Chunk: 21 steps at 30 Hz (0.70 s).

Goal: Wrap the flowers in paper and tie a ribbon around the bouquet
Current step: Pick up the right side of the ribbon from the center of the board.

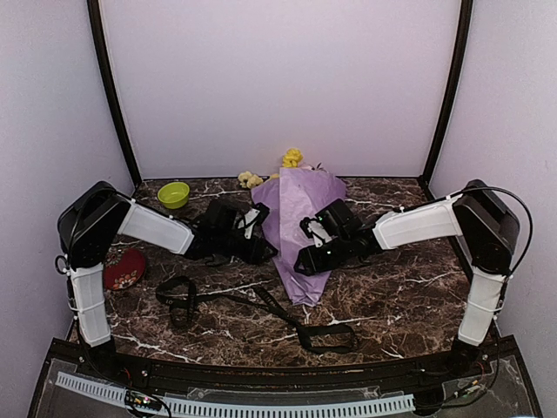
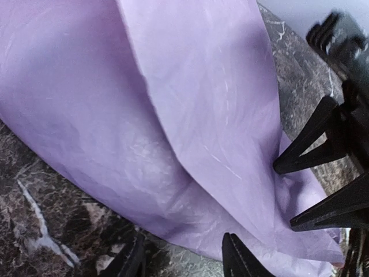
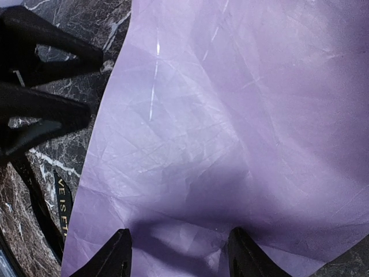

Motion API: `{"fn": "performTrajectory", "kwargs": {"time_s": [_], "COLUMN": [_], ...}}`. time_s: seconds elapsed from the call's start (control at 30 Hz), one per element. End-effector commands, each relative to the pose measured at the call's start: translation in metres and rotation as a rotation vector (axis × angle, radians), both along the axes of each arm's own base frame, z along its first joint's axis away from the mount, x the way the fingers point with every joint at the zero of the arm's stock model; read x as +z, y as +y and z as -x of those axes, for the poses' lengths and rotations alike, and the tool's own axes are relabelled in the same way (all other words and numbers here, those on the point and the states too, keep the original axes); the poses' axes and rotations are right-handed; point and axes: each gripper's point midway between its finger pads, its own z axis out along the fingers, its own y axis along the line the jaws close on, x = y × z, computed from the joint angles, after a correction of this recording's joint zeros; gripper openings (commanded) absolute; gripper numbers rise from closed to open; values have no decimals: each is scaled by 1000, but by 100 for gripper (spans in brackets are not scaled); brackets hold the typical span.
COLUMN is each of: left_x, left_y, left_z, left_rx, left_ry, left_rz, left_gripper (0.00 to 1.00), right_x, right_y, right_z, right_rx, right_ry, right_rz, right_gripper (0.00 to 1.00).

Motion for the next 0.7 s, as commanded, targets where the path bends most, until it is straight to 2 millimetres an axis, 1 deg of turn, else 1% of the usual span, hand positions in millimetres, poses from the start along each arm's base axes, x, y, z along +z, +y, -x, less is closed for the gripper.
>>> {"fn": "performTrajectory", "kwargs": {"time_s": [0.0, 0.17, 0.3, 0.4, 0.5, 0.67], "left_x": [47, 47, 32, 22, 18, 18], "left_y": [-3, -21, -30, -32, -31, -35], "left_z": [-6, -9, -18, -25, -29, -24], "left_rx": [2, -40, -38, -22, -9, -38], "left_ry": [69, 140, 188, 197, 187, 191], "left_rz": [247, 352, 352, 314, 285, 303], "left_gripper": [50, 61, 64, 64, 63, 55], "right_x": [-4, -7, -7, -5, -2, -1], "right_y": [6, 7, 7, 7, 8, 8], "right_z": [-1, 3, 3, 3, 3, 3], "right_rx": [2, 6, 8, 10, 13, 18], "right_ry": [0, 5, 2, -3, -6, -11], "right_rz": [5, 16, 20, 20, 18, 19], "right_gripper": [57, 57, 57, 57, 57, 57]}}
